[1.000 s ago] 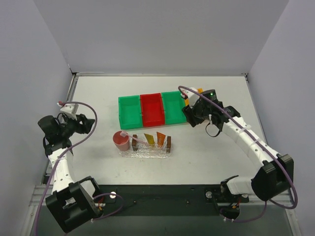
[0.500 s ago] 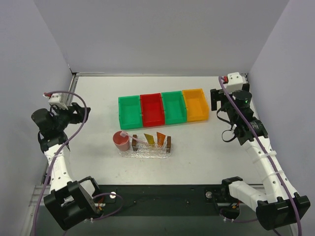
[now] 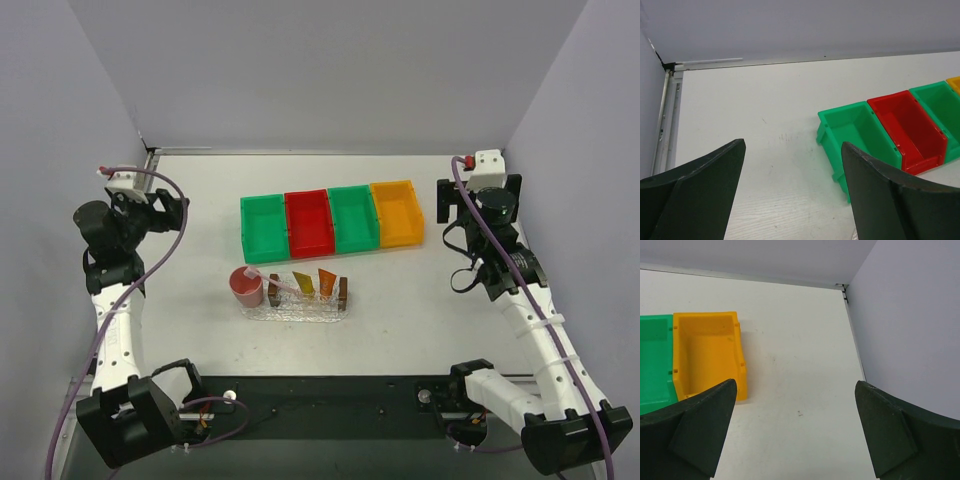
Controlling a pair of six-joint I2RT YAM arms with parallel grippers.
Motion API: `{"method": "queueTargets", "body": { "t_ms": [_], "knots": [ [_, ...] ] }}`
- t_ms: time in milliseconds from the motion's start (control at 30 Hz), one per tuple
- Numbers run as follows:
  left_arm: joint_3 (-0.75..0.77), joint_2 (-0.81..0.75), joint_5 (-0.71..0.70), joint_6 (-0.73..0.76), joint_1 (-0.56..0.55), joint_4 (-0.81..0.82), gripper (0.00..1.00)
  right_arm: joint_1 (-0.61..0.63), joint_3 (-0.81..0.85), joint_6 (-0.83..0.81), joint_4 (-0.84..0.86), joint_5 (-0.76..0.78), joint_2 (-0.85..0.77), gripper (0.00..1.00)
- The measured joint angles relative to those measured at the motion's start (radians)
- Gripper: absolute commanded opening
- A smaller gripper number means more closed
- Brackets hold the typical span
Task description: Prepare toiletry sets of a toothbrush and toothpaste on the tray
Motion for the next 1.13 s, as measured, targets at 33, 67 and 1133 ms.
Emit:
{"method": "queueTargets", "body": {
  "t_ms": [33, 67, 1133],
  "knots": [
    [0.000, -0.001, -0.011, 0.002, -0.003, -0.001, 0.88, 0.000, 0.000, 0.000, 0.000, 0.007, -0.001, 0.99],
    [0.000, -0.002, -0.020, 0.003, -0.003, -0.001, 0.88, 0.000, 0.000, 0.000, 0.001, 0.014, -0.002, 0.99],
    [-0.004, -0.043, -0.096, 0.022, -0.043, -0.003, 0.89, -0.001, -0.015, -0.008, 0.039, 0.056, -0.035, 0.99]
  ]
}}
